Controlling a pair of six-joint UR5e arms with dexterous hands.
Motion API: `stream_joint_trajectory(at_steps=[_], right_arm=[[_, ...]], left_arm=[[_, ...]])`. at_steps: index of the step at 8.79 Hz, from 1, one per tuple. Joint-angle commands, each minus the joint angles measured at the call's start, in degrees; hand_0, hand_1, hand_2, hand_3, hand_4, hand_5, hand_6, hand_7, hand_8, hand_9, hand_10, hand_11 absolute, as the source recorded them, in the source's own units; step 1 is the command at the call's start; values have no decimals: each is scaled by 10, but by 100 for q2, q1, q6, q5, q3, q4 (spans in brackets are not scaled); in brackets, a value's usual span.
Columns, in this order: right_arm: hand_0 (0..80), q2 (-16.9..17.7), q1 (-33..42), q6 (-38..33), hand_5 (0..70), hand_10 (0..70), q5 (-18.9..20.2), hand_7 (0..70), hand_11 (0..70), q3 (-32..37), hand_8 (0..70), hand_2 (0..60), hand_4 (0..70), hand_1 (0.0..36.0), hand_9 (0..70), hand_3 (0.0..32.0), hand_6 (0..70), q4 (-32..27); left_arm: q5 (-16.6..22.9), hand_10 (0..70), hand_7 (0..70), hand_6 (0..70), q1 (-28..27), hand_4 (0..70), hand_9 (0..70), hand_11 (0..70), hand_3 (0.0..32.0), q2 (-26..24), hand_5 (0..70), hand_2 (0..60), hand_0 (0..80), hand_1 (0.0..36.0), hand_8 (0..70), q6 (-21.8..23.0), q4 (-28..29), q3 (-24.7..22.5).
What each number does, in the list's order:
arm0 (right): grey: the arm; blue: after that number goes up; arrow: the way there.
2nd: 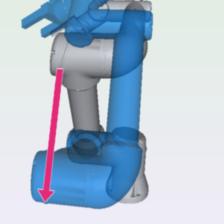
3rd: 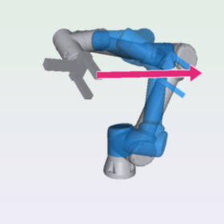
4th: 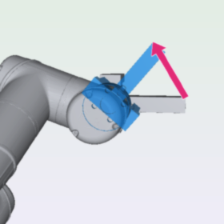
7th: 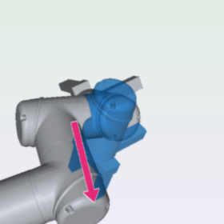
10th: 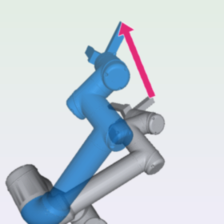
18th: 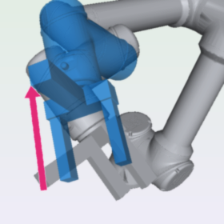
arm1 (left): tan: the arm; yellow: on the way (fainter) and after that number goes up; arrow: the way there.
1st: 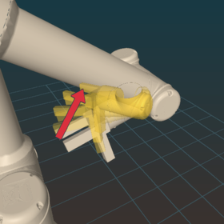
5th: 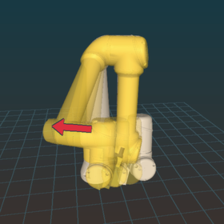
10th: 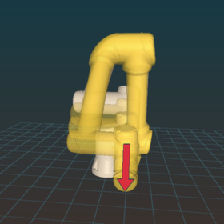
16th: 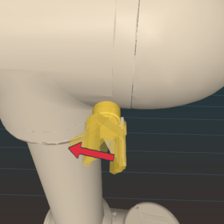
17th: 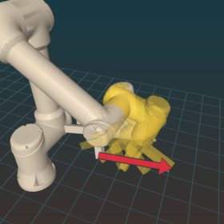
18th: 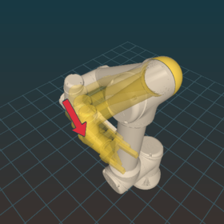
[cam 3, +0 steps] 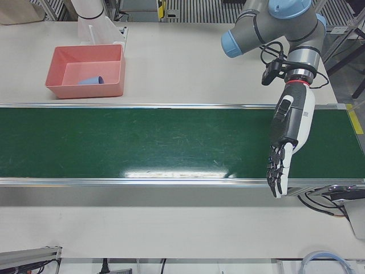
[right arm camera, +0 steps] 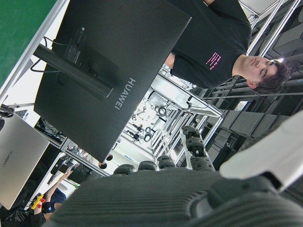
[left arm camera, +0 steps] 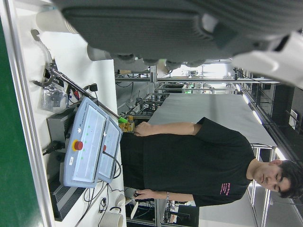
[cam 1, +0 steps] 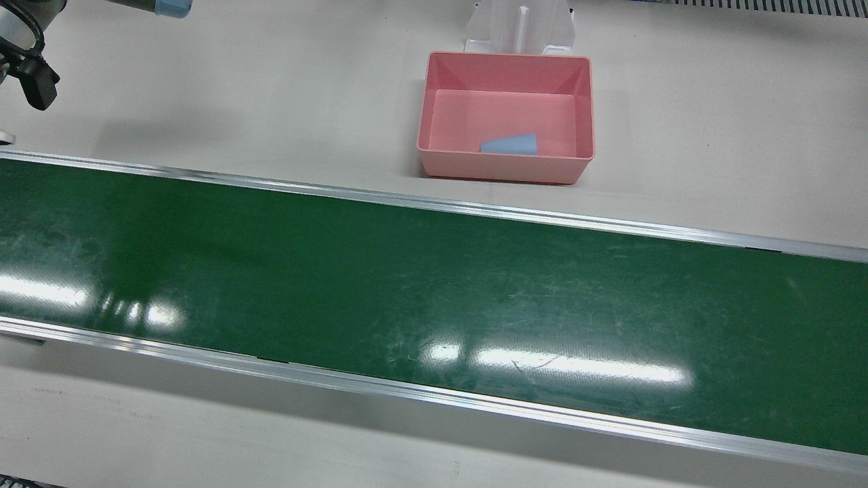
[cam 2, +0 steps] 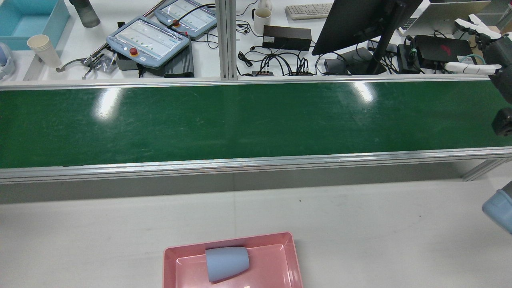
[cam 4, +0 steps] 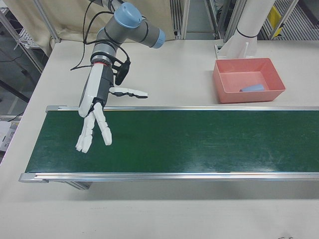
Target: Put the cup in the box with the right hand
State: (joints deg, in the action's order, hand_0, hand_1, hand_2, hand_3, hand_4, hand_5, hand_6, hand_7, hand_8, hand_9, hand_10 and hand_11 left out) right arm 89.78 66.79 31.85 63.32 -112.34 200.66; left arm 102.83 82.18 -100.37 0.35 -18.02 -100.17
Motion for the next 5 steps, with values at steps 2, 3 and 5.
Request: stream_joint_trajectory(at_steps=[2,3,5], right_arm=[[206,136,19,-205,6,0,23,34,0,-34,0,19,0,35,0,0,10,0],[209,84,19,-205,8,0,23,19,0,-51,0,48,0,43,0,0,8,-9],[703,57,62,-188,103,0,101,16,0,-165,25,34,0,328,11,0,32,-9]], left_arm=[[0,0,0,0,0,0,0,0,0,0,0,0,0,0,0,0,-9,6],[0,0,0,0,0,0,0,0,0,0,0,0,0,0,0,0,-9,-2],[0,0,0,0,9,0,0,0,0,0,0,0,0,0,0,0,0,-2]])
